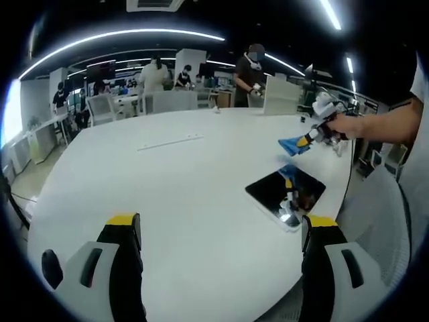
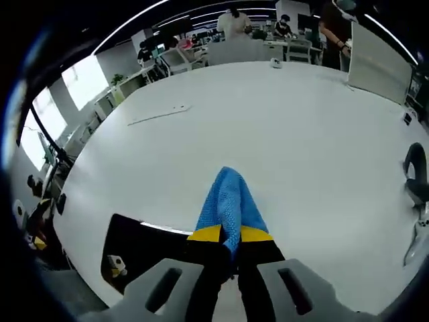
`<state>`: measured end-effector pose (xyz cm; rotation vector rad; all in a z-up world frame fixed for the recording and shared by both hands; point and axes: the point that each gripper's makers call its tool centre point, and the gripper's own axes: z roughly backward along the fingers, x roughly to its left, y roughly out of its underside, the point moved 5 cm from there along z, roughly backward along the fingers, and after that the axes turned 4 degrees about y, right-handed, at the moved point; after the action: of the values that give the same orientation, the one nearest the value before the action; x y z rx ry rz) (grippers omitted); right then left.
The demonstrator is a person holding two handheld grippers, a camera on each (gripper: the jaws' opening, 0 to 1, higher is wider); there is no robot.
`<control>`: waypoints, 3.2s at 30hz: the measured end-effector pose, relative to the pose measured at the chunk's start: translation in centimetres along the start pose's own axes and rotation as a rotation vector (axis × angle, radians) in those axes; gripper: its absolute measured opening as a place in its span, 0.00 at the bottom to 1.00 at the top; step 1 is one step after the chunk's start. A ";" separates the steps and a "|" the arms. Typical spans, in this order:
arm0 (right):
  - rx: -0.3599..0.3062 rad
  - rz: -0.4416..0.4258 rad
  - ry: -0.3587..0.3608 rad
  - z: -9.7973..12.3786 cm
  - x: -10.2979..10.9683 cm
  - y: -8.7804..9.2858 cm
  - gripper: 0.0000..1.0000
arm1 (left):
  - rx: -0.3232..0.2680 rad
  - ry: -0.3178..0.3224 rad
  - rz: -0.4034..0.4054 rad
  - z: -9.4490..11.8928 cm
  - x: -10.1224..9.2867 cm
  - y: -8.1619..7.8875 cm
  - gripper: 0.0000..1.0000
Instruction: Wipe the mirror surface with the cleaning cloth until all visible marks leave the cleaned area.
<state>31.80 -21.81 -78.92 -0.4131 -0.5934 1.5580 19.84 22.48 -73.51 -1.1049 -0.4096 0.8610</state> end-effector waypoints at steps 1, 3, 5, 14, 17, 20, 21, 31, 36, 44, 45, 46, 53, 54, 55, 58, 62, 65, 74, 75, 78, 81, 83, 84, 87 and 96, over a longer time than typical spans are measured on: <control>0.006 -0.002 0.006 -0.1 -0.3 0.3 0.02 | 0.000 0.000 0.000 0.0 0.0 0.0 0.99; 0.028 -0.012 0.020 -0.6 -1.2 1.3 0.02 | -0.001 0.001 0.001 -0.1 0.0 0.0 0.99; 0.042 -0.020 0.030 -0.9 -1.8 2.1 0.02 | 0.000 0.002 0.000 -0.2 0.0 0.0 0.99; 0.084 -0.040 0.060 -2.1 -3.0 4.5 0.02 | 0.003 -0.001 0.001 -0.2 0.3 0.1 0.99; 0.096 -0.042 0.066 -2.3 -3.2 5.1 0.02 | 0.005 -0.002 0.000 -0.1 0.4 0.1 0.99; 0.096 -0.046 0.067 -2.1 -3.1 5.3 0.02 | 0.004 -0.006 0.002 0.0 0.5 0.1 0.99; 0.096 -0.046 0.067 -2.1 -3.0 5.3 0.02 | 0.004 -0.007 0.001 0.0 0.5 0.1 0.99; 0.103 -0.034 0.061 -2.3 -3.1 5.2 0.03 | 0.006 -0.005 0.001 0.0 0.2 0.0 0.99; 0.107 -0.029 0.048 -1.9 -2.9 5.3 0.03 | 0.004 -0.003 -0.001 0.0 0.0 -0.1 0.99; 0.114 0.000 0.039 -1.4 -2.6 5.3 0.03 | 0.004 -0.007 -0.002 0.3 0.2 -0.2 0.99; 0.115 -0.007 0.039 -1.4 -2.6 5.2 0.03 | 0.004 -0.008 -0.002 0.4 0.2 -0.2 0.99; 0.115 -0.005 0.039 -1.3 -2.5 5.3 0.03 | 0.003 -0.009 -0.002 0.4 0.3 -0.2 0.99; 0.094 -0.009 0.012 -2.2 -3.0 4.8 0.07 | 0.003 -0.009 -0.002 0.4 0.6 -0.1 0.99; 0.091 -0.002 0.011 -2.0 -2.9 4.8 0.08 | 0.003 -0.009 -0.002 0.4 0.8 0.0 0.99; 0.078 0.006 0.009 -1.7 -2.9 4.7 0.12 | 0.004 -0.010 -0.003 0.4 0.8 0.0 0.99; 0.024 0.025 -0.005 -1.1 -3.2 4.0 0.22 | 0.003 -0.013 -0.002 0.4 1.0 -0.1 0.99; -0.058 0.061 -0.016 -0.2 -4.1 2.8 0.38 | -0.007 -0.018 -0.001 0.4 1.4 -0.3 0.99; -0.129 0.099 -0.044 0.8 -4.2 2.1 0.50 | -0.008 -0.022 -0.003 0.4 1.6 -0.5 0.99; -0.256 0.121 -0.097 3.9 -5.5 2.6 0.81 | 0.006 -0.023 0.007 0.2 1.3 -0.2 0.99; -0.252 0.121 -0.091 4.0 -6.1 3.0 0.82 | 0.009 -0.022 0.005 0.2 1.3 -0.2 0.99; -0.268 0.091 -0.100 4.7 -6.5 3.9 0.87 | 0.011 -0.019 -0.004 0.0 1.4 -0.3 0.99; -0.265 0.113 -0.086 5.1 -6.9 5.0 0.91 | 0.001 -0.024 -0.003 0.0 1.7 -0.4 0.99; -0.256 0.131 -0.090 5.1 -6.9 5.6 0.93 | 0.004 -0.024 -0.006 -0.1 1.5 -0.5 0.99; -0.252 0.135 -0.092 5.2 -6.9 6.0 0.95 | 0.003 -0.025 -0.007 -0.1 1.6 -0.4 0.99; -0.247 0.134 -0.093 5.4 -6.9 6.5 0.96 | 0.002 -0.028 -0.007 0.0 1.5 -0.4 0.99; -0.230 0.099 -0.099 5.4 -7.0 7.7 0.98 | -0.003 -0.040 -0.004 0.4 1.5 -0.3 0.99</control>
<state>23.03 -29.47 -79.88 -0.5481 -0.8446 1.6170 20.62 23.80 -73.31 -1.0913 -0.4463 0.8797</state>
